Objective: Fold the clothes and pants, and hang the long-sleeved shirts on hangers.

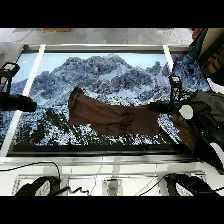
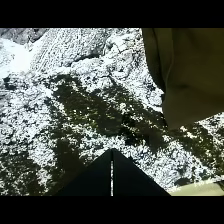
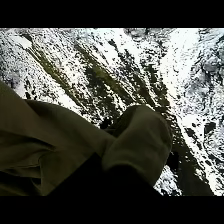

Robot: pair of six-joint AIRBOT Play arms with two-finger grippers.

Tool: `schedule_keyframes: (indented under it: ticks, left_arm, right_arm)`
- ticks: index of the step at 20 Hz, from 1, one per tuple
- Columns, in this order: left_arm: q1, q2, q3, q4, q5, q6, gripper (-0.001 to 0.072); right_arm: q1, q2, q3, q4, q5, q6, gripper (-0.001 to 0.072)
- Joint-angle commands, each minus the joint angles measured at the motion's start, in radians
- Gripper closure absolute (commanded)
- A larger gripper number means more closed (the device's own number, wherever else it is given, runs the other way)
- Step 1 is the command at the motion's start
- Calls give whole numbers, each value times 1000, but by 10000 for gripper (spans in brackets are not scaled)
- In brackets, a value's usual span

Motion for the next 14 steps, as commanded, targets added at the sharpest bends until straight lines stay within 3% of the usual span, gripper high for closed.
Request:
schedule_keyframes:
  ticks: [1, 14]
  left_arm:
    - [0, 1, 0, 0, 0, 0, 686]
    - [1, -2, 0, 0, 32, 0, 686]
  right_arm:
    - [0, -1, 0, 0, 0, 0, 688]
    - [0, -1, 0, 1, -3, 0, 688]
